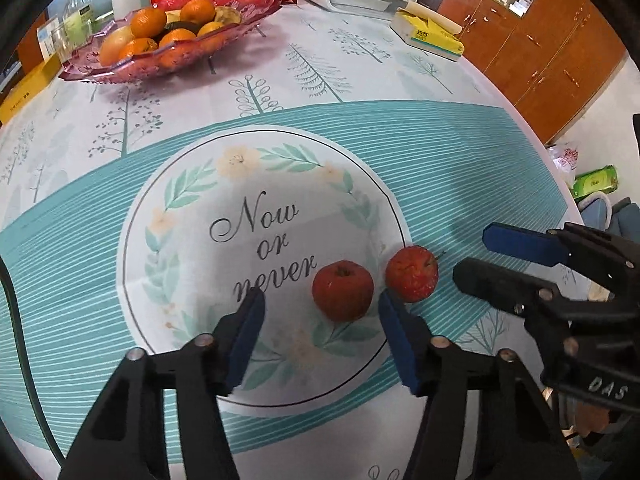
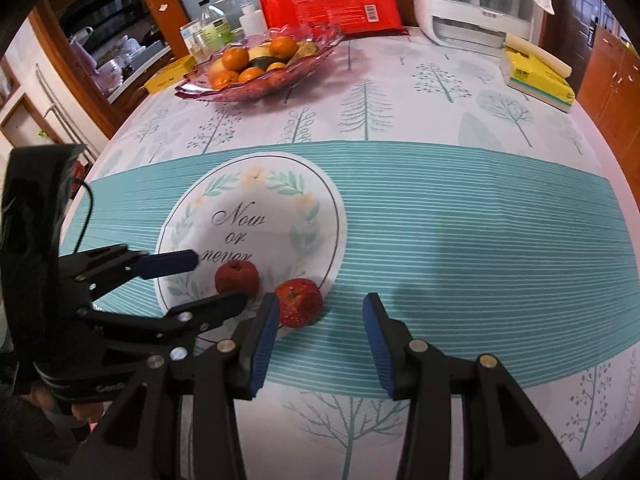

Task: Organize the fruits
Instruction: 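Grasp the red apple with the left gripper while the right gripper grasps the small red fruit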

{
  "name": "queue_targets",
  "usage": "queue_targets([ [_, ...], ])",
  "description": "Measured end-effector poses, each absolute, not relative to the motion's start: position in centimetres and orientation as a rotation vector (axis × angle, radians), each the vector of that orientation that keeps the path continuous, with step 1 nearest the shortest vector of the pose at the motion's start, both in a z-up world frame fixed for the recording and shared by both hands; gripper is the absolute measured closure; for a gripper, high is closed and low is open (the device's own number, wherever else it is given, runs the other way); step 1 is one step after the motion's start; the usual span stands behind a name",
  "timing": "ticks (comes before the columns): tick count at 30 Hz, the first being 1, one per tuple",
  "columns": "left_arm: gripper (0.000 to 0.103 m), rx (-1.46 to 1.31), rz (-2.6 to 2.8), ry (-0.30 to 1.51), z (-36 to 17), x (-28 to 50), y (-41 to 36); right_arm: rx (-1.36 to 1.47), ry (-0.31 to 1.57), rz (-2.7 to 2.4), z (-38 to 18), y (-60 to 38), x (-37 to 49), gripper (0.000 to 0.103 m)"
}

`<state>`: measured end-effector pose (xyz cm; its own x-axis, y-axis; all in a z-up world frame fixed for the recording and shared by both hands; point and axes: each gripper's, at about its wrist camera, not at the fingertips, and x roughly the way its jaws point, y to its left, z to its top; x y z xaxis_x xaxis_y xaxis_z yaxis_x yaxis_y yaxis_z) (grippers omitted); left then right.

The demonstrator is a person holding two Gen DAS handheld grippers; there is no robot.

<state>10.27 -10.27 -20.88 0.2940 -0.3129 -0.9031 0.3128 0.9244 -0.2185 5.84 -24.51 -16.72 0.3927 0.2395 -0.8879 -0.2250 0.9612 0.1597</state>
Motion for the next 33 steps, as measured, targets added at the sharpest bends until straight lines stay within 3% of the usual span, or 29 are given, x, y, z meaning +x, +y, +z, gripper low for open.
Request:
queue_targets([
  [15,0.071,-0.085,-0.476,1.223,-22.0,11.5,-10.8,0.006,1.133,0.320,-17.4,-24.3,5.5,0.059],
  [33,0.072,-0.147,-0.395,1.202,-21.0,10.9,-7.8,-0.041,1.147,0.344,-19.3,-22.1,5.9,0.060],
])
